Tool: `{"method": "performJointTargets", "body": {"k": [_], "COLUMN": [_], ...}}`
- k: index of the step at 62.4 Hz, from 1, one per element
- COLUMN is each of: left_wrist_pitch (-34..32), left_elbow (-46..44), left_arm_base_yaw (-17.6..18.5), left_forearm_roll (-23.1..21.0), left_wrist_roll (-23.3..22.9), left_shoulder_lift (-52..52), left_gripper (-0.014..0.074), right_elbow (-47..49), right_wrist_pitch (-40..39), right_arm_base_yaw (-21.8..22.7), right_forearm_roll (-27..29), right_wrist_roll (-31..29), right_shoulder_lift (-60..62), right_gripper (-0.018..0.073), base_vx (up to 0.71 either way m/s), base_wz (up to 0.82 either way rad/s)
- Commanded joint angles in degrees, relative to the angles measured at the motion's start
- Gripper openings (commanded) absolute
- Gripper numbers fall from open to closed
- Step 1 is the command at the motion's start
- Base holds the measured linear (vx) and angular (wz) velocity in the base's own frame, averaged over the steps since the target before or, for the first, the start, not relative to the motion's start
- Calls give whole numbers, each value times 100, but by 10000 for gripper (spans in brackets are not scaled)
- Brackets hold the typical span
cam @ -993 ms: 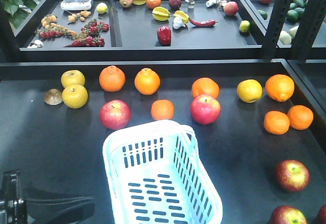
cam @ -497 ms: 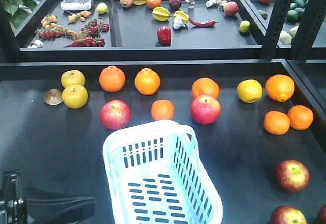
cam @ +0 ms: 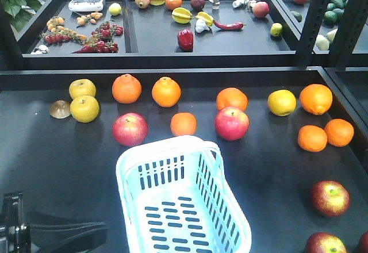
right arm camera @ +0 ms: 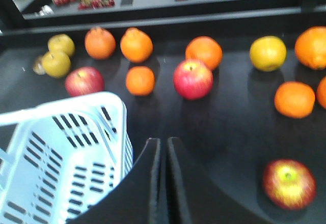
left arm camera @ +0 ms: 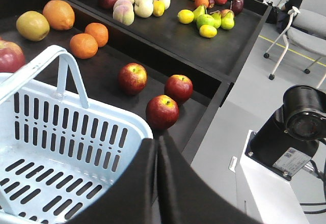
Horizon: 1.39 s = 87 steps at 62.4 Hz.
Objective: Pick three apples into basket with both arms
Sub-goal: 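Reach the right gripper down to a red apple near the table edge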
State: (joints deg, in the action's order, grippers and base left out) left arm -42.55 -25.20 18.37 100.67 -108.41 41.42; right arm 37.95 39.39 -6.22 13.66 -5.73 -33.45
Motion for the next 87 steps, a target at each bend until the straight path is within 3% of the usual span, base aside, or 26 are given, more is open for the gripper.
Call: {"method": "performJointTargets", "body": {"k": [1,8,16,21,28,67,87], "left_wrist_pitch": [44,44,44,44,44,44,44], "left_elbow": [-119,-119,-119,-119,-119,-119,-119], "left_arm_base_yaw": [-5,-5,-5,-5,-5,-5,-5], "left_forearm_roll": [120,120,120,120,120,109,109], "left_wrist_roll": [2,2,2,2,2,2,2], "left_shoulder_lift": [-20,-20,-20,-20,-20,-20,-20], "left_gripper": [-7,-7,-7,-7,-7,-6,-6], "right_elbow": [247,474,785,808,803,808,808], "right_wrist_pitch": [45,585,892,978,1251,1596,1321], "right_arm_base_yaw": [-8,-8,-8,-8,-8,7,311], "right_forearm_roll": [-191,-433,-685,-992,-1267,-2176,-2098], "right_wrist_roll": [-73,-173,-511,-463,-50,852,959], "right_shoulder_lift": [-407,-1005,-1609,-1925,-2268,-4651,-5619], "right_gripper": [46,160,440,599,711,640,622], "base_vx": [0,0,0,0,0,0,0], "base_wz": [0,0,0,0,0,0,0]}}
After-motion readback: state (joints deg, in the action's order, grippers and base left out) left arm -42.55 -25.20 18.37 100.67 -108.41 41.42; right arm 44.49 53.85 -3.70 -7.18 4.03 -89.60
